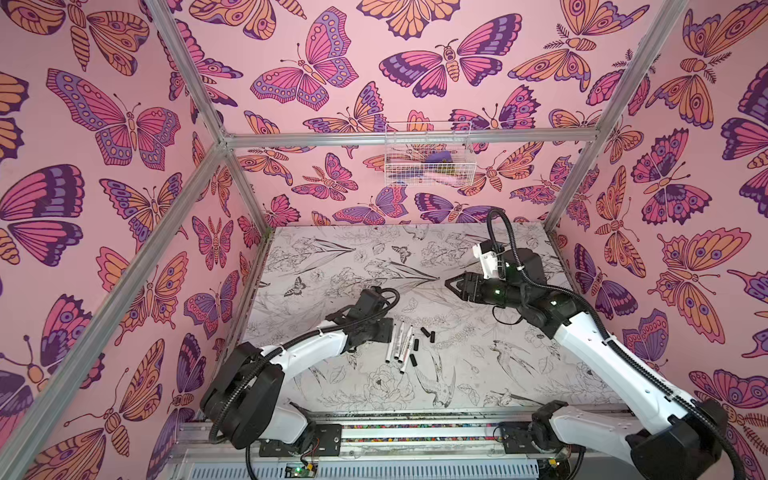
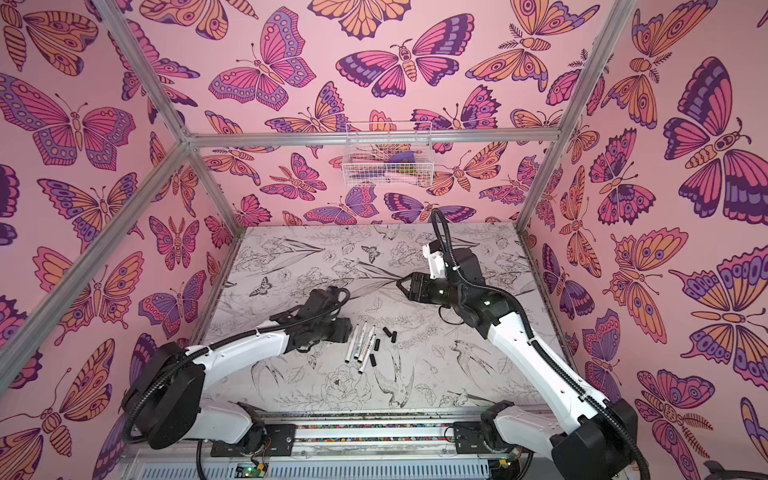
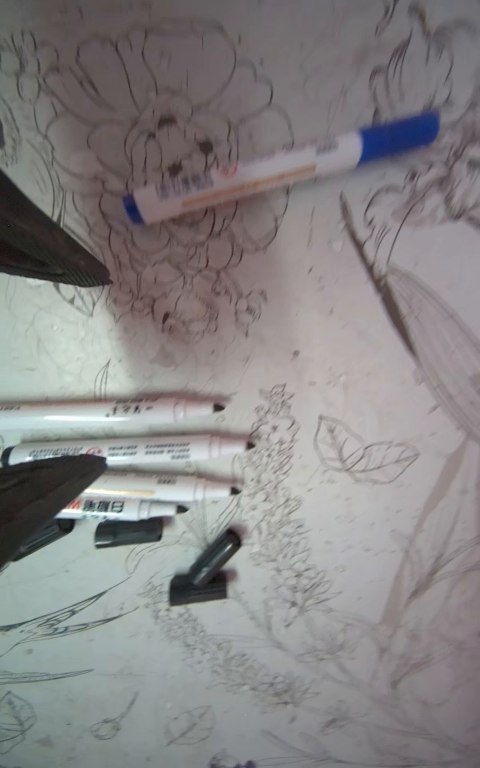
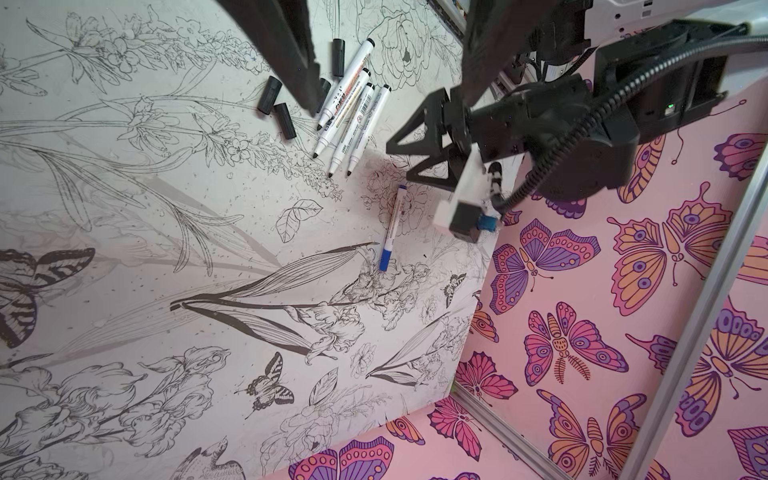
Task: Insert the pens into the pen caps
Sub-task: 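Move the left gripper over the white markers and grasp one, then lift the white marker upright with the left gripper while the right gripper moves toward it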
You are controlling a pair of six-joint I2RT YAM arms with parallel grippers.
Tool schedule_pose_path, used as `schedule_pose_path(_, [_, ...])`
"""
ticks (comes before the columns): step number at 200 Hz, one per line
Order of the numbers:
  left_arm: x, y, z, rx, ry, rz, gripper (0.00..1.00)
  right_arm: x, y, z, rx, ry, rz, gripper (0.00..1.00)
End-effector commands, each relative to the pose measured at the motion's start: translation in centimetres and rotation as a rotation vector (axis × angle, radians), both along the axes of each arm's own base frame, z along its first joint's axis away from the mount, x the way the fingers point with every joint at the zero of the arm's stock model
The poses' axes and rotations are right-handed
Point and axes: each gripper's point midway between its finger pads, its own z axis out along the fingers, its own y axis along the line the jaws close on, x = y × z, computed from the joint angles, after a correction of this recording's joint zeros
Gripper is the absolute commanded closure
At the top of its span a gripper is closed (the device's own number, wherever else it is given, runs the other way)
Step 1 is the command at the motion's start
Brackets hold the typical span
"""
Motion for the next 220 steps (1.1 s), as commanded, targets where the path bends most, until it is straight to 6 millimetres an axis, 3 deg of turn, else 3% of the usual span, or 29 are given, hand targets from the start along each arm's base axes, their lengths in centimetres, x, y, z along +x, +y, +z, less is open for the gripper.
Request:
schedule_pose_path(1, [-1.8,-0.5,-2.4,0.030,0.087,-0.037,0.37,0.3,0.0,0.1,-0.004,-0.019,0.001,0.44])
schedule_pose_path(42, [-1.6,-0.2,-3.6,0.081,0.096,-0.039,0.54,0.2,-0.2,0.3,-0.007,-0.026,-0.002,0.44])
schedule_pose_path(91, [-2.3,-0.6,-4.8,0.108,0.136,-0.079,0.53,0.1,-0.2,0.2,-0.012,-0.023,-0.002,0.44])
schedule_pose_path(114, [-2.6,0.3,-5.3,0.161,0.152,-0.068,0.54,0.1,-0.3,0.4,-0.008,-0.027,-0.005,0.44])
schedule_pose_path(169, [-4.4,3.2,-7.2,0.380,0.236,-0.008,0.81,0.0,-0.6,0.3,-0.020,-0.031,-0.018,0.44])
schedule_pose_path(181, [-4.5,3.2,-7.5,0.392,0.250,-0.005,0.95,0.1,-0.7,0.3,-0.022,-0.031,-0.023,0.44])
schedule_pose_path(188, [-4.4,3.1,-7.5,0.392,0.251,-0.005,1.00,0.1,-0.7,0.2,-0.025,-0.031,-0.023,0.44])
schedule_pose_path(204, [-3.6,2.2,-6.4,0.355,0.223,-0.017,1.00,0.2,-0.9,0.1,-0.032,-0.030,-0.032,0.44])
schedule_pose_path(220, [-2.4,-0.7,-3.2,0.203,0.137,-0.096,1.00,0.2,-0.9,0.0,-0.033,-0.027,-0.033,0.44])
